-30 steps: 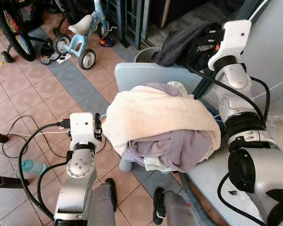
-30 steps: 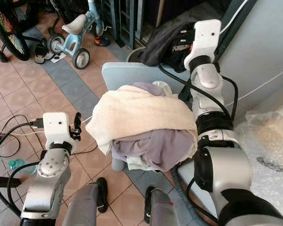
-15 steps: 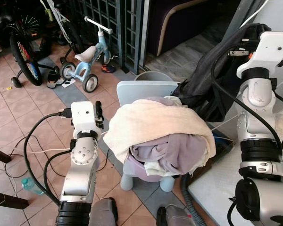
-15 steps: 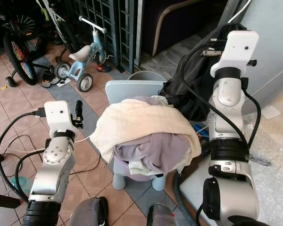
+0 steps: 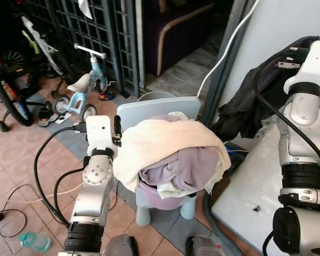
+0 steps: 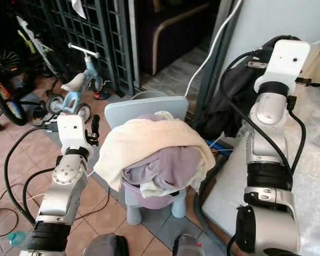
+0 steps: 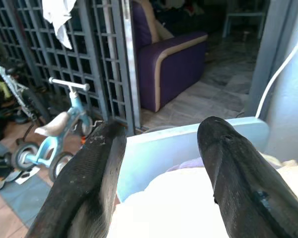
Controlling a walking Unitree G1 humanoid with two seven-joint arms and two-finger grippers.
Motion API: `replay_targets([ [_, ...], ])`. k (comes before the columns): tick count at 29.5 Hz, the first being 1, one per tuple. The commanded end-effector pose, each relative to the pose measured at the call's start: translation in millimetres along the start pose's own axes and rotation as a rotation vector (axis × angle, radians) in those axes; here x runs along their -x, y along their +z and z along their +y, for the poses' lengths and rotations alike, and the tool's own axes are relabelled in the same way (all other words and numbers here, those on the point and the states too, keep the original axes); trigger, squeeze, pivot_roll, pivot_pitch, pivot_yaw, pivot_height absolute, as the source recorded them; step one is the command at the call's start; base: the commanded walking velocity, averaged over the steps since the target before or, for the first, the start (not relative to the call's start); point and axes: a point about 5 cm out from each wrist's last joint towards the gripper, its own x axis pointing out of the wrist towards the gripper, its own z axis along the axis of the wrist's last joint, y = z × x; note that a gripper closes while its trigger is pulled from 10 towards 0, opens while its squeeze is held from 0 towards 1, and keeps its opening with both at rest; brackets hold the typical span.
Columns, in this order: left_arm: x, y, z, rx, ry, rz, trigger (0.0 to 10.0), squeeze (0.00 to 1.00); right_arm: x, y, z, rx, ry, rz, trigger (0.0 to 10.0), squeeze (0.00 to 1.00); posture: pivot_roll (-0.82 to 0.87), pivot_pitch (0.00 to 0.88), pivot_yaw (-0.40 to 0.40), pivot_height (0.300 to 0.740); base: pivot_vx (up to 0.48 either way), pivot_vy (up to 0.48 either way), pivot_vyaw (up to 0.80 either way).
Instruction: Clothes washing
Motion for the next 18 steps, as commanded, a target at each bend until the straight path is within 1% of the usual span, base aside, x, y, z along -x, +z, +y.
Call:
replay_targets([
  [1, 1.2, -1.5, -2.6, 0.007, -0.008, 0.003, 10.0, 0.0, -4.7, 8.4, -1.1, -0.003, -0.013, -0.026, 10.0, 0.0, -0.05, 0.005, 0.045, 0.74, 0.0, -0.311, -0.8],
  [3, 3.6, -5.1, -1.8, 0.01, -0.004, 0.008, 10.0, 0.0, -8.1, 9.5, 0.9, 0.004, -0.013, -0.025, 10.0, 0.0, -0.04, 0.008, 0.043, 0.74, 0.0, -0.317, -0.8],
  [8, 5.2, -5.6, -1.1, 0.008, -0.001, 0.008, 10.0, 0.0, -9.5, 9.5, 5.0, 0.007, 0.003, -0.025, 10.0, 0.0, -0.04, 0.012, 0.042, 0.74, 0.0, -0.32, -0.8],
  [11, 3.8, -5.5, 0.4, 0.008, 0.005, 0.009, 10.0, 0.0, -10.4, 8.8, 7.2, -0.004, 0.023, -0.018, 10.0, 0.0, -0.04, 0.021, 0.039, 0.74, 0.0, -0.304, -0.52],
  [13, 2.7, -5.3, 1.4, 0.024, 0.028, 0.013, 10.0, 0.0, -11.1, 6.9, 11.6, 0.005, 0.063, -0.006, 10.0, 0.0, -0.05, 0.027, 0.038, 0.74, 0.0, 0.0, 0.0],
  [18, 3.6, -4.7, 0.1, 0.041, 0.015, 0.009, 10.0, 0.0, -12.4, -1.9, 17.2, 0.007, 0.124, 0.054, 10.0, 0.0, -0.05, 0.037, 0.028, 0.74, 0.0, 0.0, 0.0],
])
